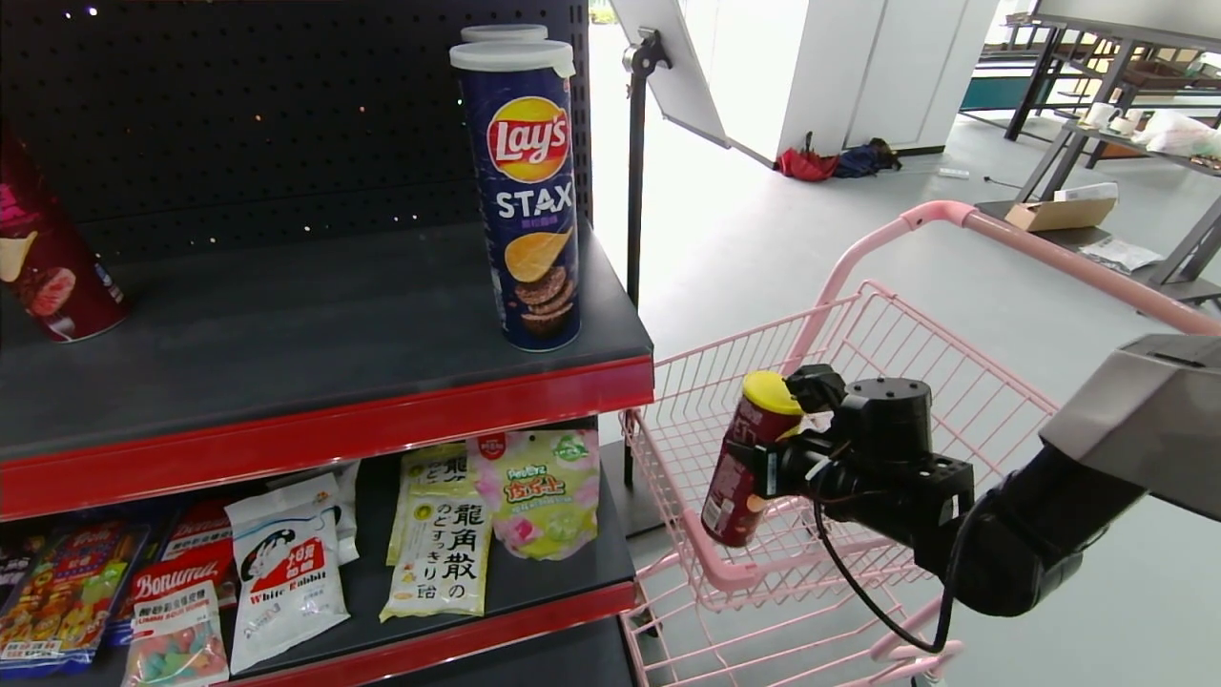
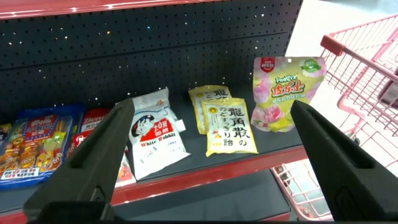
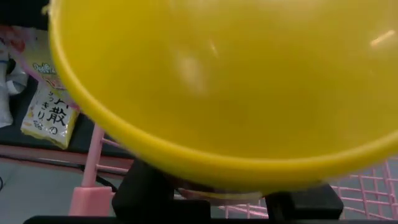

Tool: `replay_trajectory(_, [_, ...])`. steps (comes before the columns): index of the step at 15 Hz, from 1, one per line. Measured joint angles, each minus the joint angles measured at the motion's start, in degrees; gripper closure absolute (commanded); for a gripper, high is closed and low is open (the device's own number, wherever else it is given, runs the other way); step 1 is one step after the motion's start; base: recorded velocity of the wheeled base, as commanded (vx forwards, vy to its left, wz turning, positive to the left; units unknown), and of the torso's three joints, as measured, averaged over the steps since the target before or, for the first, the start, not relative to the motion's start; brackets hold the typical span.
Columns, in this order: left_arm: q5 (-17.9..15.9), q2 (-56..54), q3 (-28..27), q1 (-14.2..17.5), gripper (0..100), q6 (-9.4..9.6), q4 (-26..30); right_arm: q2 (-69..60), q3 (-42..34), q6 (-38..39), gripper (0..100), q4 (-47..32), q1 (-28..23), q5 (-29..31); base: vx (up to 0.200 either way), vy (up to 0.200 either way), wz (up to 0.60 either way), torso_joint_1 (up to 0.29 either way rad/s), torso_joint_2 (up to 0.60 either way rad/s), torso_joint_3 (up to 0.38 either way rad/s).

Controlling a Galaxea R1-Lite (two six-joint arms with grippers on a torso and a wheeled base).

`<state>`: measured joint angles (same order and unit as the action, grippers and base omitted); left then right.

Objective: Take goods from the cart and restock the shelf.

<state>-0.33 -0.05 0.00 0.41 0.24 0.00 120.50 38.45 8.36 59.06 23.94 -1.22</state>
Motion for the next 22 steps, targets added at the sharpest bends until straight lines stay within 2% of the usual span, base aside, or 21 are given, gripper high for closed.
replay_trajectory(3, [0.0, 0.0, 0.0, 0.0, 0, -0.02, 0.0, -7.7, 4.1, -2.8, 100, -9.6, -1.0, 0.5, 0.0, 0.0, 0.0, 0.0, 0.0, 0.0])
replay_trajectory(6, [0.0, 0.0, 0.0, 0.0, 0, -0.04, 0.0, -20.5, 10.8, -4.1, 100, -30.4, -1.5, 4.1, 0.0, 0.0, 0.0, 0.0, 0.0, 0.0])
replay_trajectory(9, [0.0, 0.0, 0.0, 0.0, 0, -0.06, 0.0, -35.6, 12.5, -7.2, 100, -42.0, -1.5, 7.8, 0.0, 0.0, 0.0, 0.0, 0.0, 0.0])
replay_trajectory(12, [0.0, 0.0, 0.0, 0.0, 0, -0.06, 0.0, -52.7, 7.7, -12.0, 100, -50.9, -2.6, 11.0, 0.0, 0.0, 0.0, 0.0, 0.0, 0.0])
replay_trajectory(17, [-0.4, 0.0, 0.0, 0.0, 0, -0.13, 0.0, -80.2, 0.1, -14.4, 100, -76.8, -6.2, 13.4, 0.0, 0.0, 0.0, 0.0, 0.0, 0.0])
replay_trajectory(19, [-0.4, 0.0, 0.0, 0.0, 0, -0.15, 0.0, -87.7, -3.1, -14.8, 100, -80.6, -7.7, 14.0, 0.0, 0.0, 0.0, 0.0, 0.0, 0.0])
replay_trajectory(22, [-0.4, 0.0, 0.0, 0.0, 0, -0.15, 0.0, -92.6, -4.8, -14.9, 100, -81.1, -9.7, 14.1, 0.0, 0.0, 0.0, 0.036, -0.11, -0.081])
